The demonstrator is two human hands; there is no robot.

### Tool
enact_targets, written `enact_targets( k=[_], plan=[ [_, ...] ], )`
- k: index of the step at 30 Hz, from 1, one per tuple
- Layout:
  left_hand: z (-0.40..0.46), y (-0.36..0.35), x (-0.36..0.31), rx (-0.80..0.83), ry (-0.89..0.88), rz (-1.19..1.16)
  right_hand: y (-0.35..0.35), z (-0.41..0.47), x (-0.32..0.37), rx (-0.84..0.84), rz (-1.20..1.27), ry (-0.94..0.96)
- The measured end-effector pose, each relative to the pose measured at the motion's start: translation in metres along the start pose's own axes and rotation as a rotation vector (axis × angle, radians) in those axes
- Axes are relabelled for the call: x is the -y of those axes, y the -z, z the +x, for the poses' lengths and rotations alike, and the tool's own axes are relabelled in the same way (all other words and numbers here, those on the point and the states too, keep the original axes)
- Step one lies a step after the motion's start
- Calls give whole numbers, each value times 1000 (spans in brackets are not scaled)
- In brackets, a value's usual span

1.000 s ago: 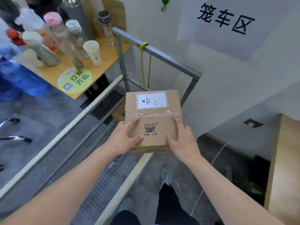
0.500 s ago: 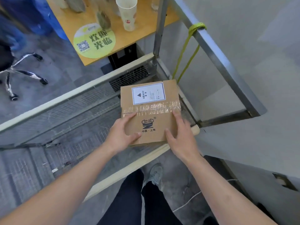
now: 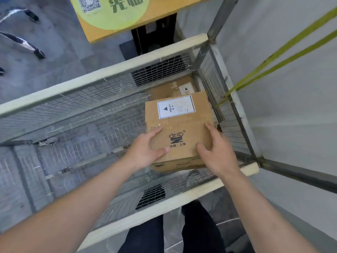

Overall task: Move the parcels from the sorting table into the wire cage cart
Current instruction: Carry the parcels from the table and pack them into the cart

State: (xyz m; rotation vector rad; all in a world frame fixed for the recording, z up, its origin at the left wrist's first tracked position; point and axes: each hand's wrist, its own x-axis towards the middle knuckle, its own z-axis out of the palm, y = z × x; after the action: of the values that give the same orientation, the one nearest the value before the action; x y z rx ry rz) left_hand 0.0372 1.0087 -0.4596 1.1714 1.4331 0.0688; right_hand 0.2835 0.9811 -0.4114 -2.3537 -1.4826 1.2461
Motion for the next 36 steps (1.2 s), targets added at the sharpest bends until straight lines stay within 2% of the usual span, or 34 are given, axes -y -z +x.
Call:
enact_targets(
  k=[3,10,16,20,24,30,36],
  plan=[
    [24,-11,9,68,39,17,-6,28,-15,42,-56,-32],
    [74,-58,20,79,52,-70,-14,87,-57,111,-86,-19],
    [106,-107,45,-3,134,-103,-24,126,-105,273,-2,-39],
    [107,-144,64,-68,200,-124,-40,142,-128,389,-50,-101],
    [109,-171,76,-136,207,-38,-64,147,-141,362,-212,-106],
    [134,-185,96,-129,200,152,-91,173,-156,384,-415,-82],
    [157,-193,102,-87,209,207,-113,196,-171,473,-391,-198]
  ],
)
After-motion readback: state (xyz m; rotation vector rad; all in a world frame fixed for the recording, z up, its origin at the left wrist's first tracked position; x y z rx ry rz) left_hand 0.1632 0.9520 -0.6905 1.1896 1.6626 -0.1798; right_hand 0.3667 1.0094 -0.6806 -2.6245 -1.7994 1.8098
